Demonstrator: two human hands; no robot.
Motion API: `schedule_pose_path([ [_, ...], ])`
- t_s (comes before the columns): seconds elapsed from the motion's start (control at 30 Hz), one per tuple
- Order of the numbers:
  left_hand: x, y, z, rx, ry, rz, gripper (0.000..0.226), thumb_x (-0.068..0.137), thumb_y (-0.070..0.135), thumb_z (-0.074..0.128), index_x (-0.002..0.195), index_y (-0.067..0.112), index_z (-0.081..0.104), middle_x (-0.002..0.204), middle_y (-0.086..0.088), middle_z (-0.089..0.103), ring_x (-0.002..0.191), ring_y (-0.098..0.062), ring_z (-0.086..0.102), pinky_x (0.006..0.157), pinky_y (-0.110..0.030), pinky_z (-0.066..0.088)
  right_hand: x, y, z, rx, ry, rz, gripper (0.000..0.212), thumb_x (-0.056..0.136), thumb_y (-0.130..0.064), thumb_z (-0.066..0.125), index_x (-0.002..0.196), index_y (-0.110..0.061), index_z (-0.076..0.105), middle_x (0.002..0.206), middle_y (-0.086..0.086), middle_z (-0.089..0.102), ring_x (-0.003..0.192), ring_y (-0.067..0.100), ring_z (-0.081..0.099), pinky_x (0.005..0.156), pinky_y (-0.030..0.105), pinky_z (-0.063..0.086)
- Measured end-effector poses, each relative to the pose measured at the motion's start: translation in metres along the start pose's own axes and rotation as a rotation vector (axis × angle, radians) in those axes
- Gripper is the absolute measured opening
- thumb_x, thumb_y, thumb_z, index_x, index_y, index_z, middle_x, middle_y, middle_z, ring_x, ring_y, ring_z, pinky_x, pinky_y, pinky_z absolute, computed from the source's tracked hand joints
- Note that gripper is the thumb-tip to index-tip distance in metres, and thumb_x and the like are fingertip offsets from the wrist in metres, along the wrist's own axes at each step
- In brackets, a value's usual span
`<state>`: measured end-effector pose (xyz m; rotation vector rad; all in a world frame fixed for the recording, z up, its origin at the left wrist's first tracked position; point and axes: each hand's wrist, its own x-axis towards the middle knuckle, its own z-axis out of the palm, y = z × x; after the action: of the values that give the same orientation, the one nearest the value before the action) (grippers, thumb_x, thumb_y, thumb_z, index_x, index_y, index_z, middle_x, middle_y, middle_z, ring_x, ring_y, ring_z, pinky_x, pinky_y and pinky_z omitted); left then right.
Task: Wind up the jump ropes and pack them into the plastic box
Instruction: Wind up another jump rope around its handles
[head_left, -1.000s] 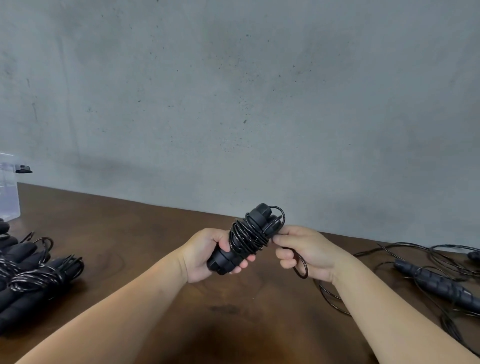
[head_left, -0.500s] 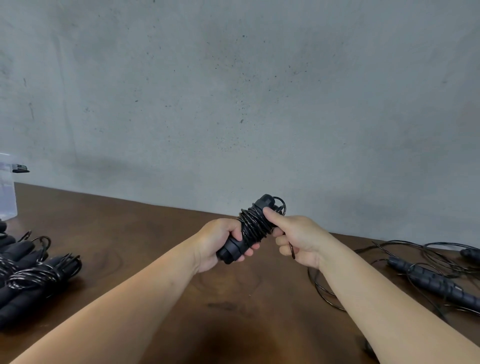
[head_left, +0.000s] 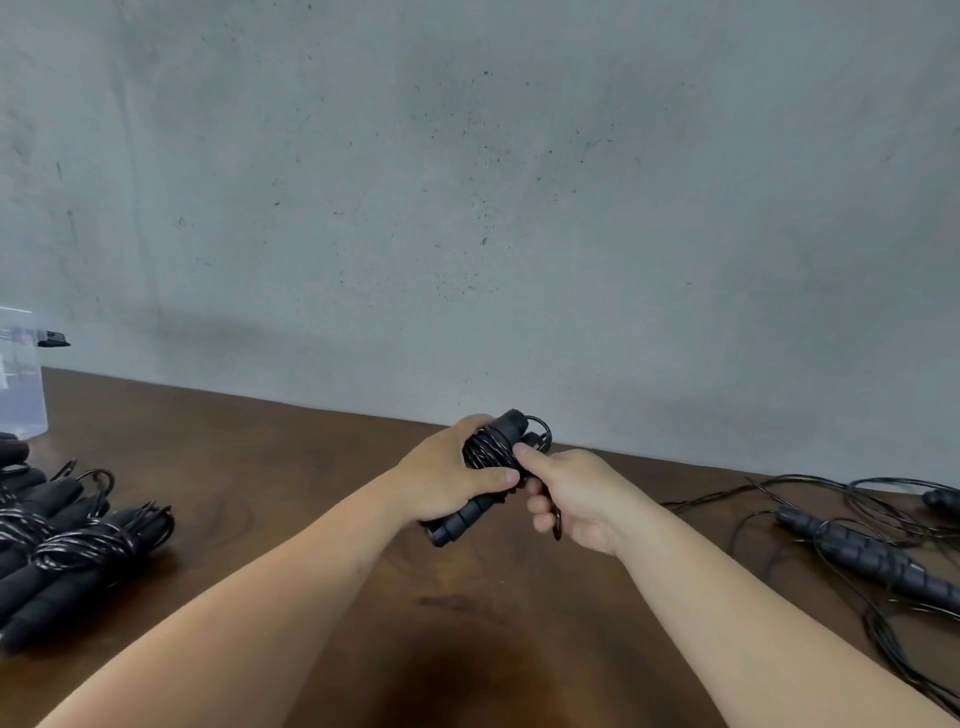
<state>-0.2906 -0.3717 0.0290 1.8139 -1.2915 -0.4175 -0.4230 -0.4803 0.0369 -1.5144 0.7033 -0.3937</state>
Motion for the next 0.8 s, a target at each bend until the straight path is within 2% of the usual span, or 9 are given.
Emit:
schedule_pose_path([
  [0.1,0.001,-0.004,0.003,0.052,0.003,0.003,0.056,0.084,0.037,0.073,0.133,0.031,0.048,0.106,0.011,0.067,0.096,-0.007,0.064,0.088,-0.026,0.050,-0.003,-0.004,-0.002,-0.027,-0.057,0.060,0.018,0.100,-0.018,0.055,0.097,-0.001,0.058,0.072,0.007,0.050,0.054,0.015,0.053,0.051,0.031,0.056],
  [0.17,0.001,-0.007,0.006,0.073,-0.002,0.004,0.055,0.084,0.036,0.073,0.133,0.030,0.048,0.107,0.010,0.066,0.097,-0.009,0.063,0.090,-0.028,0.049,-0.005,-0.007,-0.006,-0.069,-0.078,0.090,0.018,0.101,-0.014,0.053,0.104,0.002,0.060,0.073,0.009,0.055,0.057,0.017,0.059,0.059,0.037,0.061],
  [0.3,0.002,-0.013,0.007,0.071,0.021,-0.017,0.052,0.083,0.035,0.073,0.130,0.031,0.050,0.107,0.010,0.066,0.098,-0.010,0.063,0.091,-0.029,0.049,-0.010,-0.008,-0.012,-0.151,-0.041,0.054,0.013,0.099,-0.001,0.046,0.109,-0.004,0.053,0.075,0.014,0.064,0.056,0.020,0.064,0.055,0.036,0.058],
  [0.37,0.003,-0.018,0.005,0.046,0.036,-0.048,0.047,0.084,0.033,0.073,0.125,0.033,0.050,0.104,0.012,0.065,0.095,-0.009,0.062,0.086,-0.024,0.047,-0.008,-0.006,-0.014,-0.092,0.029,0.009,0.021,0.098,0.002,0.044,0.117,-0.006,0.045,0.076,0.017,0.065,0.052,0.019,0.063,0.051,0.033,0.056],
  [0.43,0.003,-0.024,0.006,-0.064,0.034,-0.081,0.043,0.084,0.031,0.074,0.122,0.031,0.053,0.104,0.010,0.067,0.094,-0.010,0.065,0.086,-0.024,0.050,-0.008,-0.004,-0.015,-0.068,0.026,-0.047,0.017,0.099,-0.001,0.044,0.115,-0.003,0.050,0.073,0.015,0.066,0.051,0.017,0.062,0.052,0.031,0.055],
  [0.53,0.001,-0.030,0.009,-0.267,0.020,-0.132,0.046,0.082,0.026,0.077,0.124,0.025,0.057,0.105,0.001,0.071,0.094,-0.017,0.070,0.088,-0.033,0.056,-0.008,-0.002,-0.015,-0.072,-0.045,-0.118,0.015,0.099,-0.011,0.054,0.107,0.000,0.062,0.072,0.011,0.067,0.058,0.017,0.063,0.060,0.032,0.057],
  [0.63,0.000,-0.034,0.012,-0.404,0.019,-0.197,0.047,0.082,0.025,0.078,0.122,0.018,0.056,0.105,-0.008,0.072,0.091,-0.024,0.072,0.083,-0.038,0.059,-0.011,-0.003,-0.014,-0.164,-0.074,-0.201,0.023,0.088,-0.011,0.071,0.107,-0.003,0.062,0.075,0.011,0.070,0.063,0.018,0.064,0.066,0.032,0.057],
  [0.73,0.000,-0.032,0.015,-0.541,0.005,-0.232,0.046,0.083,0.022,0.077,0.121,0.013,0.053,0.105,-0.017,0.071,0.085,-0.032,0.073,0.077,-0.043,0.060,-0.005,-0.002,-0.011,-0.323,0.094,-0.322,0.023,0.087,-0.018,0.072,0.105,-0.008,0.061,0.066,0.005,0.070,0.055,0.014,0.063,0.060,0.030,0.055],
  [0.8,0.000,-0.026,0.016,-0.600,0.013,-0.237,0.042,0.085,0.018,0.075,0.119,0.013,0.052,0.105,-0.020,0.070,0.081,-0.031,0.072,0.073,-0.043,0.060,-0.002,-0.003,-0.011,-0.545,0.295,-0.411,0.023,0.094,-0.034,0.062,0.104,-0.013,0.061,0.068,-0.001,0.069,0.063,0.014,0.063,0.062,0.029,0.049],
])
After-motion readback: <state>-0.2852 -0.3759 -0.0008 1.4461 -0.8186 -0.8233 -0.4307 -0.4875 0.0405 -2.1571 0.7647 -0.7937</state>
